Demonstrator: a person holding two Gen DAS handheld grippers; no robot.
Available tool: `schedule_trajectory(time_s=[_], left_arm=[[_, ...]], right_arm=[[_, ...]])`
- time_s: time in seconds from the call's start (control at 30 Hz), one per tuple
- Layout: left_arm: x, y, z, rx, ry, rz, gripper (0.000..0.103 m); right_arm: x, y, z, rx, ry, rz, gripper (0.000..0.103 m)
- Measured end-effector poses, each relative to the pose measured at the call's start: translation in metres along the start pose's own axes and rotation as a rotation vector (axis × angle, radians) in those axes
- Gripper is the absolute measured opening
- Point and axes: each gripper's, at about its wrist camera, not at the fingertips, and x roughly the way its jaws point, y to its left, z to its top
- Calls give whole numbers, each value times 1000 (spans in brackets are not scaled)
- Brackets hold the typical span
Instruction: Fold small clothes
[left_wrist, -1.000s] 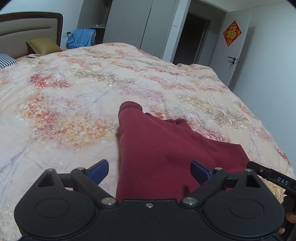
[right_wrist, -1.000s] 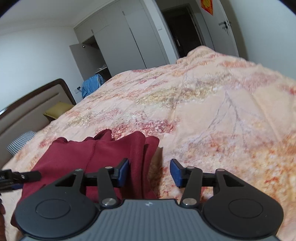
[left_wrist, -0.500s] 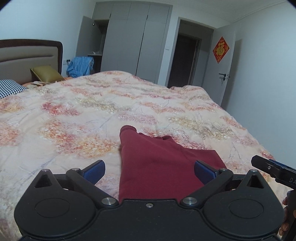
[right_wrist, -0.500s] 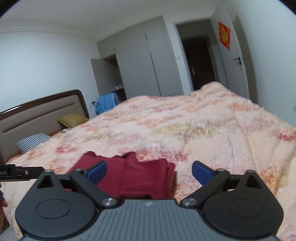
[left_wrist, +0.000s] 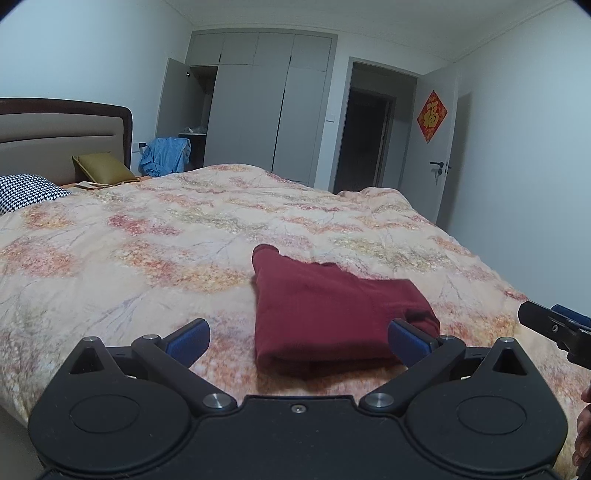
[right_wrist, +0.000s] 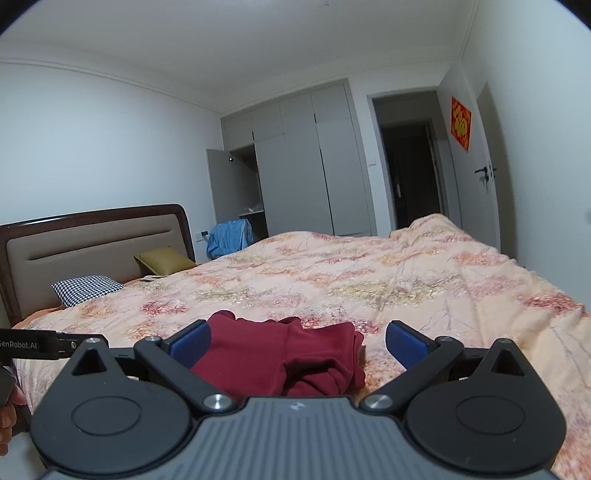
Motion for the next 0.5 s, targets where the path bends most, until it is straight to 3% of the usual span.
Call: schedule_trajectory(time_s=[0.5], left_arm=[[-11,13,-59,-8,-9,42,102]], right_arm=[[-44,22,-63,-65,-39,-104,103]])
